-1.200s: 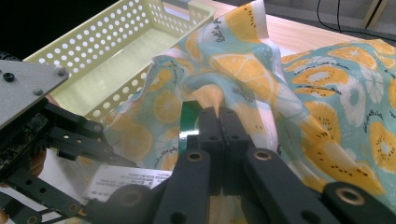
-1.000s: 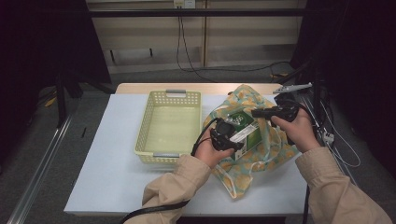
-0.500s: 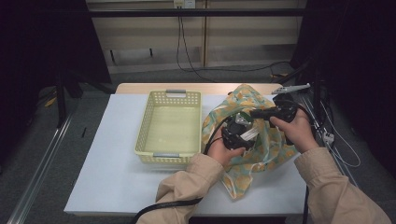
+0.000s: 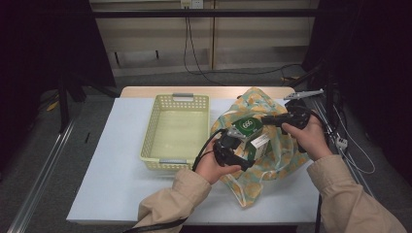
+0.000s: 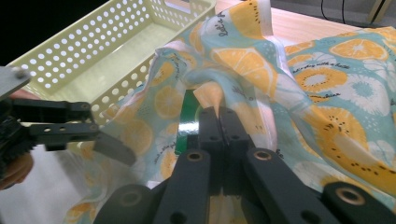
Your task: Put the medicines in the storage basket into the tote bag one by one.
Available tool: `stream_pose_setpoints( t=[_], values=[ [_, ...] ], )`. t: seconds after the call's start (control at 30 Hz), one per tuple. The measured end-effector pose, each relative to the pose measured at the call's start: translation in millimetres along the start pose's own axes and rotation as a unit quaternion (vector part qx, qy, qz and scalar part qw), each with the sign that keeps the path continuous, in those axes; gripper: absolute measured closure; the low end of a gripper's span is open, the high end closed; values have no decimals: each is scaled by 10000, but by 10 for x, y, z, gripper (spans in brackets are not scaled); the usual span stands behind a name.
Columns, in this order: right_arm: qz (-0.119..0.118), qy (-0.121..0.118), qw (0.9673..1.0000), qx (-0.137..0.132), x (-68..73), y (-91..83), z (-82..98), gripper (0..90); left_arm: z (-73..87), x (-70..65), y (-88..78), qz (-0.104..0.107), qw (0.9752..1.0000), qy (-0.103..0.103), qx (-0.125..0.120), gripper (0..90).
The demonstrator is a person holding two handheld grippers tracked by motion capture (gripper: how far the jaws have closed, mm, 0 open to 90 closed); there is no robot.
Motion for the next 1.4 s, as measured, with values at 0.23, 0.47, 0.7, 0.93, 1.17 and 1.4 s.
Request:
stream_pose_setpoints(
  t=[0.23, 0.47, 0.7, 0.93, 1.17, 1.4],
  values=[
    [3, 25, 10000, 50, 4, 25, 28, 900, 259, -51, -44, 239, 9995, 78, 180, 155],
    [18, 17, 10000, 86, -14, 30, 35, 900, 480, -79, 14, 157, 9988, 209, 416, 175],
    [17, 9, 9999, 123, -13, 37, 54, 900, 564, -126, 100, 87, 9971, 598, 455, 239],
    [19, 41, 9999, 119, -35, 28, 85, 900, 531, -146, 82, -53, 9967, 558, 585, 681],
    [37, 45, 9999, 118, -41, 22, 95, 900, 524, -86, 94, 63, 9983, 155, 567, 884],
    [37, 63, 10000, 63, -46, -21, 84, 900, 452, -86, 32, -65, 9981, -7, 609, 900]
  ],
)
Point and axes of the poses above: each handheld gripper's, and its own axes: y roughly forward along the jaws, z roughly out of its underside, x roughly to its left, the point moved 1 cm from there along y, roughly forward along the jaws, and after that the axes turned 10 degrees about -x, right-handed, at the moved point
